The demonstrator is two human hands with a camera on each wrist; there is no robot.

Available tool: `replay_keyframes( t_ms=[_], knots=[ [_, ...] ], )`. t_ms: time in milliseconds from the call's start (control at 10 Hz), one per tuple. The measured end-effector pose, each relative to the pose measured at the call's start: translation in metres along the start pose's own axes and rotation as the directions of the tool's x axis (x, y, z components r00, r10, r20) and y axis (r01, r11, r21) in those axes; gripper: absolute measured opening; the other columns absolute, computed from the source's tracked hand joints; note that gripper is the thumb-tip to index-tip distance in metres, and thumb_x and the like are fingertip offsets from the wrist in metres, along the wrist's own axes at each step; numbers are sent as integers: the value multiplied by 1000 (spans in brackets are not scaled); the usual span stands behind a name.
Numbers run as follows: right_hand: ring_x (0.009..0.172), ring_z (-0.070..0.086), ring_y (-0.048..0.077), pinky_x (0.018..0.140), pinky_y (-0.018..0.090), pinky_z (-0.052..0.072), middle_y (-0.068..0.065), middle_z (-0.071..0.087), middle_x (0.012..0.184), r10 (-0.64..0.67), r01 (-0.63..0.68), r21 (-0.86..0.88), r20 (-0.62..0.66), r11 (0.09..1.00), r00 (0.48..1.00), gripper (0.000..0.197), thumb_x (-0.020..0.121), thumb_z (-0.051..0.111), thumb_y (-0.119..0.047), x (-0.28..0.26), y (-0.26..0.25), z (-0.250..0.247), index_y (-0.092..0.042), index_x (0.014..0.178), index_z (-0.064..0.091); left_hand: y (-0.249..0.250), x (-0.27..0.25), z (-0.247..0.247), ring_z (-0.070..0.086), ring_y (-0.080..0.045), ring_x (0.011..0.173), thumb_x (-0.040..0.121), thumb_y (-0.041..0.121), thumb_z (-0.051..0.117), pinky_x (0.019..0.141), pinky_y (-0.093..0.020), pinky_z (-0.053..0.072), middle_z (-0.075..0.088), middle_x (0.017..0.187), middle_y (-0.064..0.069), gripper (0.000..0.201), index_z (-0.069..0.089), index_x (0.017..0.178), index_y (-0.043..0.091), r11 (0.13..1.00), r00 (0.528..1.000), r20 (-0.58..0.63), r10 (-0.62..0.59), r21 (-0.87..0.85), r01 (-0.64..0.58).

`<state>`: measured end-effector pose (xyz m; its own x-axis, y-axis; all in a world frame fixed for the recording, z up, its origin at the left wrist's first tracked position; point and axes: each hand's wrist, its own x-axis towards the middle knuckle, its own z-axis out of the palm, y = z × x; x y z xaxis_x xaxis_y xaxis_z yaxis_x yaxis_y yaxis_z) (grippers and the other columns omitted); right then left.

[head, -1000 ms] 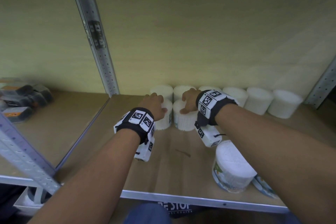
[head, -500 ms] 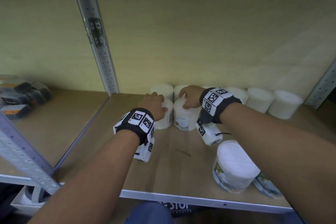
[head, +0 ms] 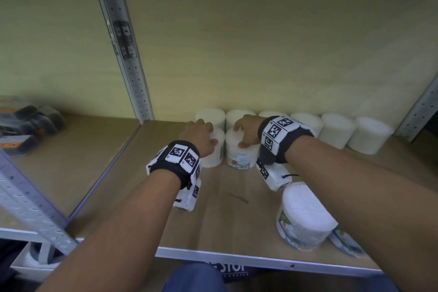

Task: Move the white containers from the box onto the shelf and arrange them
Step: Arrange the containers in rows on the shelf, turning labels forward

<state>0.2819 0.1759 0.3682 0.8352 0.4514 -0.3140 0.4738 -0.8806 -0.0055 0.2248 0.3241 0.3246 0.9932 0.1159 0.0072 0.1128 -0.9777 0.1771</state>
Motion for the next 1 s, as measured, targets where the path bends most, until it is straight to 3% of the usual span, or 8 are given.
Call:
replay_keyframes(
  t_ms=[100, 200, 300, 400, 500, 700, 1000],
  knots=[
    [132, 44, 26, 102, 29, 41, 9, 39, 148, -38, 36, 36, 42, 999, 998, 64, 87, 64, -8, -3, 2, -2, -14, 145, 39, 0, 0, 0, 42, -31, 123, 93, 36, 50, 102, -42, 40, 47, 133, -10, 44, 48, 131, 15, 1000, 1000, -3, 3, -2, -3],
    [118, 52, 23, 77, 12, 47, 7, 42, 146, -80, 79, 42, 20, 996, 997, 60, 88, 53, 4, -7, 2, -3, -19, 143, 43, 0, 0, 1, 42, -31, 124, 93, 36, 50, 102, -42, 39, 47, 133, -10, 44, 48, 132, 14, 1000, 1000, -8, 3, -7, -3],
    [124, 51, 26, 92, 24, 46, 7, 48, 141, -52, 55, 40, -59, 998, 997, 49, 91, 52, -6, -7, -1, -2, -17, 138, 49, -1, -1, 2, 42, -31, 123, 94, 35, 50, 102, -42, 39, 46, 133, -10, 43, 48, 132, 14, 1000, 1000, -12, 7, -18, -8],
    [126, 51, 27, 102, 33, 43, 11, 50, 140, 35, -38, -46, -54, 998, 998, 56, 92, 55, -39, -3, -4, 2, -8, 138, 46, -2, -1, 2, 42, -31, 123, 94, 35, 50, 102, -42, 39, 46, 133, -10, 43, 48, 132, 15, 1000, 1000, -10, 8, -26, -8],
    [128, 49, 27, 103, 33, 42, 12, 48, 141, 54, -57, -64, -43, 996, 998, 65, 91, 54, -48, 0, -5, 5, -5, 139, 44, -2, -1, 2, 41, -31, 124, 93, 35, 50, 103, -43, 39, 46, 133, -9, 43, 48, 132, 15, 999, 1000, -12, 8, -35, -8],
    [128, 49, 28, 103, 32, 41, 14, 47, 142, 40, -43, -74, -38, 996, 998, 65, 92, 55, -45, 1, -1, 3, -3, 140, 42, -2, -1, 2, 42, -31, 124, 93, 34, 51, 103, -43, 39, 46, 134, -9, 44, 48, 132, 15, 999, 1000, -16, 9, -36, -10],
    [133, 43, 28, 105, 34, 38, 11, 37, 147, -44, 43, -85, -7, 995, 999, 63, 89, 65, -23, 2, 3, 0, -12, 144, 37, -1, 0, 2, 42, -30, 124, 93, 34, 51, 103, -42, 39, 46, 134, -9, 44, 47, 133, 16, 999, 1000, -7, 21, -44, -21]
  ],
)
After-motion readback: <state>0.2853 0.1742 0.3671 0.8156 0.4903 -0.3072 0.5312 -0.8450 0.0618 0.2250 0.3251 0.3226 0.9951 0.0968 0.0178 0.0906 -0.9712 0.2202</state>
